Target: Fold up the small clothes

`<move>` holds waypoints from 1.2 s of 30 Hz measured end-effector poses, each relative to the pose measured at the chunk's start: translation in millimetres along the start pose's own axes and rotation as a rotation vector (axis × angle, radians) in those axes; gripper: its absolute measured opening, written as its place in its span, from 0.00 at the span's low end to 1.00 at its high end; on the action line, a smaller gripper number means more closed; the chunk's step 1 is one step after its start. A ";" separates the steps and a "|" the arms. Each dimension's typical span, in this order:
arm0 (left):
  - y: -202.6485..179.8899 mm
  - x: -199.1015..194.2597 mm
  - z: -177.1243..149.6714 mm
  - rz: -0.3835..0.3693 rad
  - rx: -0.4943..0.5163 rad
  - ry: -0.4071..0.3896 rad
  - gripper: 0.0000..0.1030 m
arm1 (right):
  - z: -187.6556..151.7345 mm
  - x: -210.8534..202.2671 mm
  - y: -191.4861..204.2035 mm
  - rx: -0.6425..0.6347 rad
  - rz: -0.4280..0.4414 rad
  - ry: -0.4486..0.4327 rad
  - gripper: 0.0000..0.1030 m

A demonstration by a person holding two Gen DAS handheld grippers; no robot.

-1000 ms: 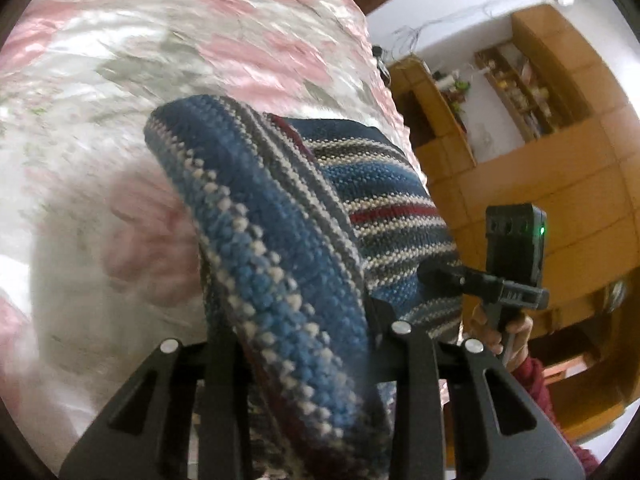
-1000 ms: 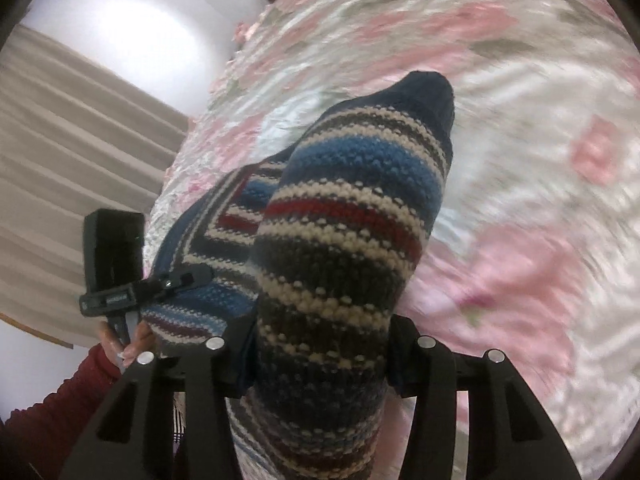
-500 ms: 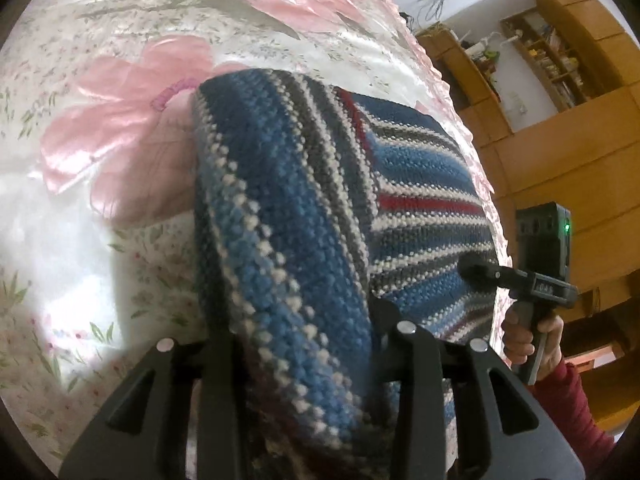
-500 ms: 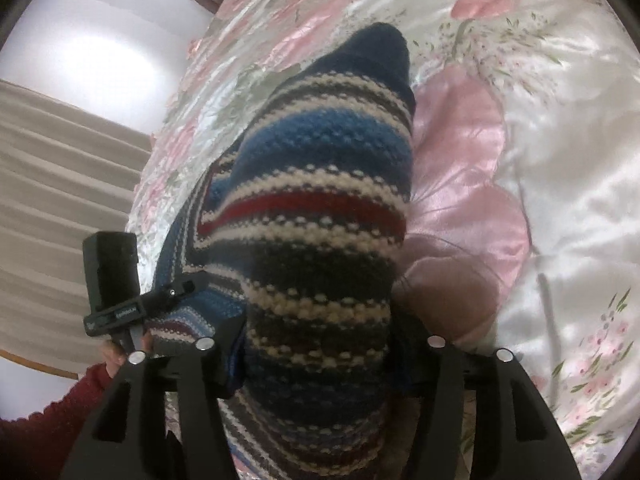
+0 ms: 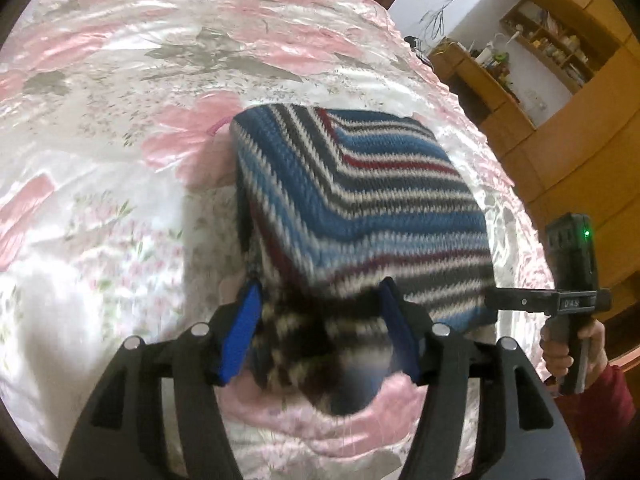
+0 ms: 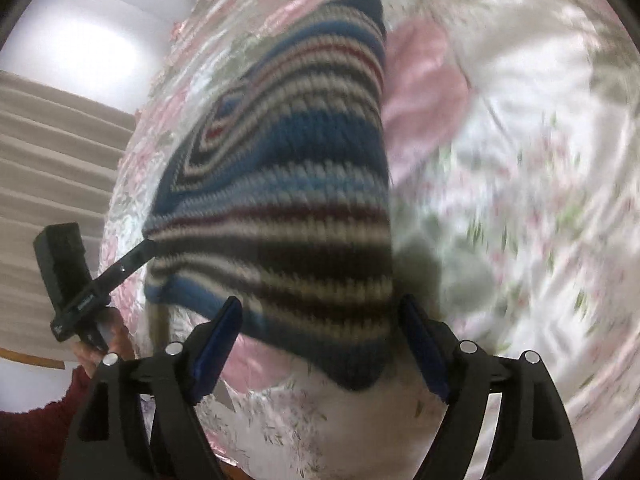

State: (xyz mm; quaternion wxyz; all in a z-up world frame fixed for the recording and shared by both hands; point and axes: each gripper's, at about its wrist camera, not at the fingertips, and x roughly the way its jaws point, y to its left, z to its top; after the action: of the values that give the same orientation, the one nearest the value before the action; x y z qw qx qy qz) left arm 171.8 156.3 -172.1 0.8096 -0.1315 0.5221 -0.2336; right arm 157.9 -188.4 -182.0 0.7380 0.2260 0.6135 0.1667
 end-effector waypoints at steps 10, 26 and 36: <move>-0.7 6.1 -13.5 0.085 -0.021 0.031 0.48 | -4.5 -18.2 7.4 0.021 0.024 -0.060 0.24; 18.3 19.2 -22.5 0.101 -0.085 0.057 0.63 | -11.5 25.6 7.4 0.048 -0.084 -0.078 0.31; 2.0 -43.9 -35.6 0.239 -0.070 0.028 0.67 | -59.6 -23.7 42.4 0.052 -0.247 -0.224 0.54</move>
State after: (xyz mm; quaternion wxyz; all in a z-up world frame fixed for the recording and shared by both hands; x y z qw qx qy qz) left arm 124.9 181.8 -153.5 0.8191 -0.0931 0.5533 -0.1189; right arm 96.1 -157.3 -148.1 0.8107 0.1851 0.5544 0.0326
